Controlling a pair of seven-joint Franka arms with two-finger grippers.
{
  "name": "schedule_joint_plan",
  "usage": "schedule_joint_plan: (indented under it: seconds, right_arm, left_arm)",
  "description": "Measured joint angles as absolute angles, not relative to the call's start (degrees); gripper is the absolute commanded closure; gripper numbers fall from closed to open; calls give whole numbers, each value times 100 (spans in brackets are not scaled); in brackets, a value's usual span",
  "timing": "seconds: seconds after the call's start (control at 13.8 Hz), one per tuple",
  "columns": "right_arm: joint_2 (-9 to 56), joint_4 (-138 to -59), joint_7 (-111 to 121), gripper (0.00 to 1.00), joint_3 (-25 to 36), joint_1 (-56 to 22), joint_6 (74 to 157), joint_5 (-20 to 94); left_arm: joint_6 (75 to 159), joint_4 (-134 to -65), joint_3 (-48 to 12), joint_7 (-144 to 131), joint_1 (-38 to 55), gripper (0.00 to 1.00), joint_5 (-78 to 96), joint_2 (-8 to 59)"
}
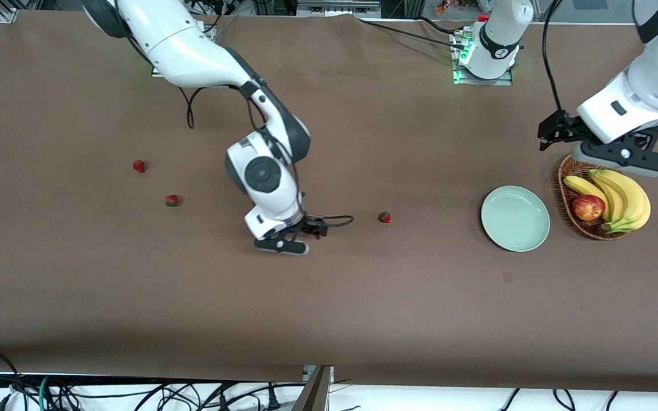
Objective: Collect all strawberries into plate
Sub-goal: 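Open the right gripper and withdraw while the left gripper reaches the strawberry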
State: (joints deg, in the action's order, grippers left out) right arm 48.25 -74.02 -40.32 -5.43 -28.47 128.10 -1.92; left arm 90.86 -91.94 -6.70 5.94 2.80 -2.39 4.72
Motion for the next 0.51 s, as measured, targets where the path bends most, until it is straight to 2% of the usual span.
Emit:
schedule_joint_plan:
  seconds: [0.29, 0.51]
  right_arm:
    - [4703, -7404, -3400, 0, -540, -2387, 12398, -192]
    - [4646, -7403, -2768, 0, -525, -1967, 11935, -193]
  left_arm:
    - [9172, -9211, -710, -23, 548, 0, 392, 1290]
    - [9901, -9222, -736, -1256, 617, 0, 705, 1858]
